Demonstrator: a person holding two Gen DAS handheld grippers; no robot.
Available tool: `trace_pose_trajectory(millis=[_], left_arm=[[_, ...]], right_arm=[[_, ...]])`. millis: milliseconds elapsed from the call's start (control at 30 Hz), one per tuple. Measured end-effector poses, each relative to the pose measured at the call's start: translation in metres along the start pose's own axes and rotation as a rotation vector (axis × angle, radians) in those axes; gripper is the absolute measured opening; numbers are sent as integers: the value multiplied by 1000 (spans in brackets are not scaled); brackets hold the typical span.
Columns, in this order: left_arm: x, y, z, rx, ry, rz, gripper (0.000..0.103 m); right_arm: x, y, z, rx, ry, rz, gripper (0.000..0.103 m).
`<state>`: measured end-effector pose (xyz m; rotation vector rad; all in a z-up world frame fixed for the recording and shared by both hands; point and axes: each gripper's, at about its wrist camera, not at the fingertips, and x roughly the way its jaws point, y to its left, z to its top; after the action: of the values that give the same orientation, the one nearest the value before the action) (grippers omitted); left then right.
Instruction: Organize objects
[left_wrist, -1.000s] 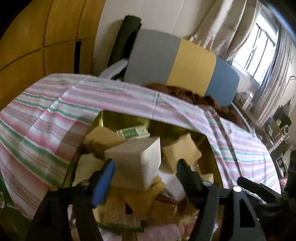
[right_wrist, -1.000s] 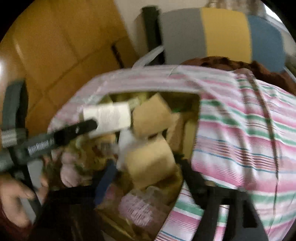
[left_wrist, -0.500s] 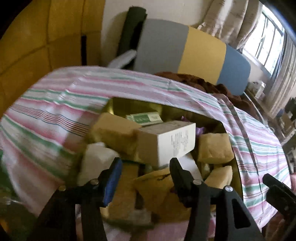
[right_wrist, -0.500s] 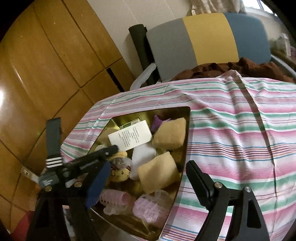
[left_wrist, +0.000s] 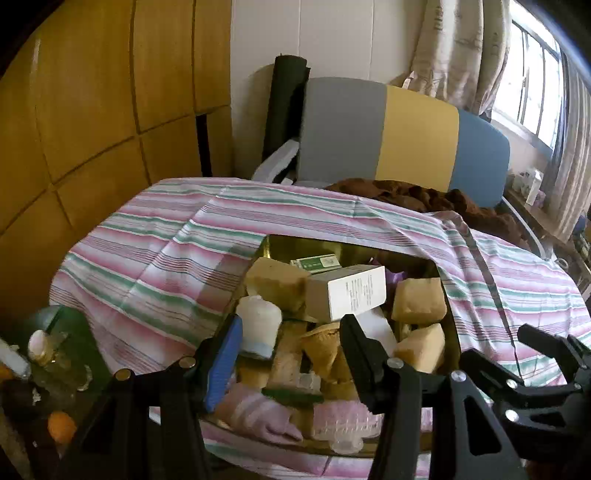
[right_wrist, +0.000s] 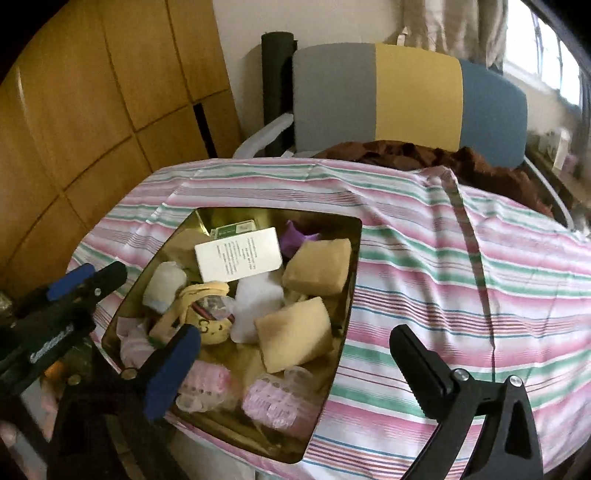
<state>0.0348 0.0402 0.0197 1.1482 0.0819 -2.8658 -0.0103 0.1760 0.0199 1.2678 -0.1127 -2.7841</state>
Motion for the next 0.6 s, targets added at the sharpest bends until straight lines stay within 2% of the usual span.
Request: trace_pose_trajectory(millis=[167,367,600], left_arm=[[-17,-2,-2,31,-29,60,55],[-23,3,-2,18,-14,146,55],[-23,6,-10,37,14,132,55]], right_arm=[[-6,13,2,-10,-8,-74,103],[-9,21,-1,-2,-9,-151,103],[-12,30,-2,8,-1,-151,103]])
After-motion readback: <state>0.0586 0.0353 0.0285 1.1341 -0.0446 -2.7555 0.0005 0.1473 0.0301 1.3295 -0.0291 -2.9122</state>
